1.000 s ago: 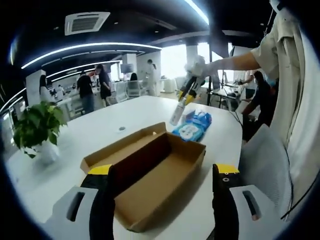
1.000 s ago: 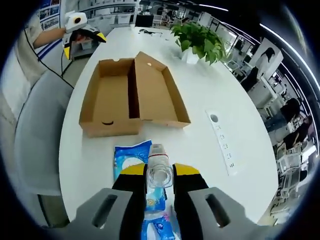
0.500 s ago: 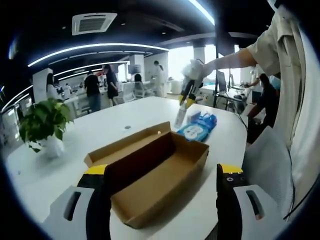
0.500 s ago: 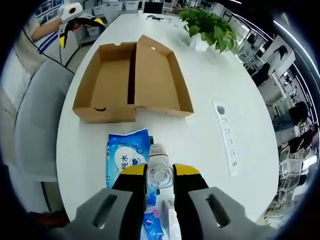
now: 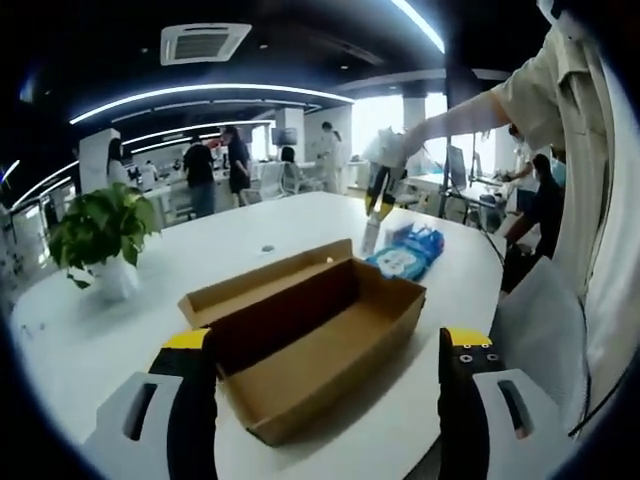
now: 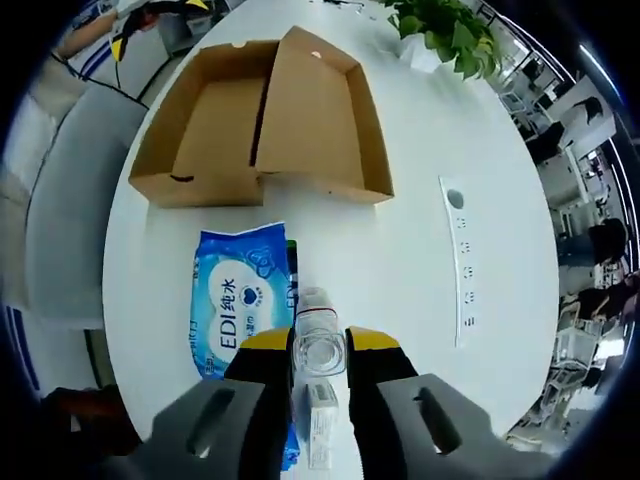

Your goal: Operate the shoe box by opening the lid, removing the specified soft item, and placing it in the target area until the item is outside and the box remains undamaged.

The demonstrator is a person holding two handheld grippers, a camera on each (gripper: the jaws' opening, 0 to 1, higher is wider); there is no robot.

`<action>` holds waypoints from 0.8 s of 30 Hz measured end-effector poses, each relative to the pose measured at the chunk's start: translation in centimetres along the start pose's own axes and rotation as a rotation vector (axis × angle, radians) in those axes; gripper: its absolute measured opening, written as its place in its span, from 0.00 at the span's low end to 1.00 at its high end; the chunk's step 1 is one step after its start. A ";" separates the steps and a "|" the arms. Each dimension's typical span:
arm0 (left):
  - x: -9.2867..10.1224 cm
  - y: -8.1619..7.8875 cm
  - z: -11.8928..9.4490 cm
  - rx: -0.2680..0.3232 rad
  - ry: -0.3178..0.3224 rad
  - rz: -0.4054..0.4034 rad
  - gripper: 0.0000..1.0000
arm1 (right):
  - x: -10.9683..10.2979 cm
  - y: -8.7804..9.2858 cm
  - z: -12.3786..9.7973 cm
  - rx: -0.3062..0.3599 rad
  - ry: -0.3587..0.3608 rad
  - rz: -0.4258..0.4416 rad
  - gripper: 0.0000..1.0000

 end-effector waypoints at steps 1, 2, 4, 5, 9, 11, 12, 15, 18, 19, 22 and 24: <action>0.0 0.1 -0.1 -0.001 -0.001 -0.004 0.95 | -0.1 0.0 0.1 -0.009 -0.006 -0.006 0.17; 0.0 0.2 -0.2 -0.004 -0.003 -0.006 0.95 | -0.1 0.0 0.2 -0.014 -0.009 -0.006 0.17; 0.0 0.5 -0.4 -0.011 -0.008 -0.012 0.95 | -0.3 -0.1 0.5 -0.024 -0.017 -0.015 0.17; -0.1 0.6 -0.5 -0.013 -0.011 -0.014 0.95 | -0.3 0.0 0.6 -0.032 -0.019 -0.022 0.17; -0.1 0.9 -1.0 -0.013 -0.025 -0.024 0.95 | 0.0 0.1 1.1 -0.059 -0.023 -0.045 0.17; 0.0 1.0 -1.2 -0.015 -0.029 -0.026 0.95 | 0.4 0.3 1.5 -0.063 -0.030 -0.045 0.17; -0.1 1.1 -1.3 -0.016 -0.030 -0.027 0.95 | 0.5 0.4 1.6 -0.066 -0.034 -0.040 0.17; -0.2 1.3 -1.6 -0.018 -0.038 -0.029 0.94 | 0.4 0.5 1.8 -0.088 -0.038 -0.026 0.17; -0.3 1.4 -1.7 -0.018 -0.045 -0.031 0.94 | 0.5 0.8 2.0 -0.099 -0.045 -0.021 0.17; -0.3 1.5 -1.8 -0.020 -0.047 -0.033 0.94 | 0.6 0.8 2.1 -0.101 -0.045 -0.016 0.17; -0.3 1.7 -1.8 -0.024 -0.049 -0.035 0.93 | 0.6 0.9 2.3 -0.104 -0.052 -0.008 0.17; -0.3 1.8 -1.8 -0.026 -0.050 -0.036 0.93 | 0.7 0.7 2.3 -0.100 -0.053 0.003 0.17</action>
Point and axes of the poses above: the point that each gripper's makers call its tool centre point, and the gripper's own axes: z roughly forward along the fingers, x roughly to its right, y roughly out of its underside, the point moved 5 cm from there along -z, roughly backward along the fingers, and after that the axes turned 9 degrees about y, right-handed, at the moved point
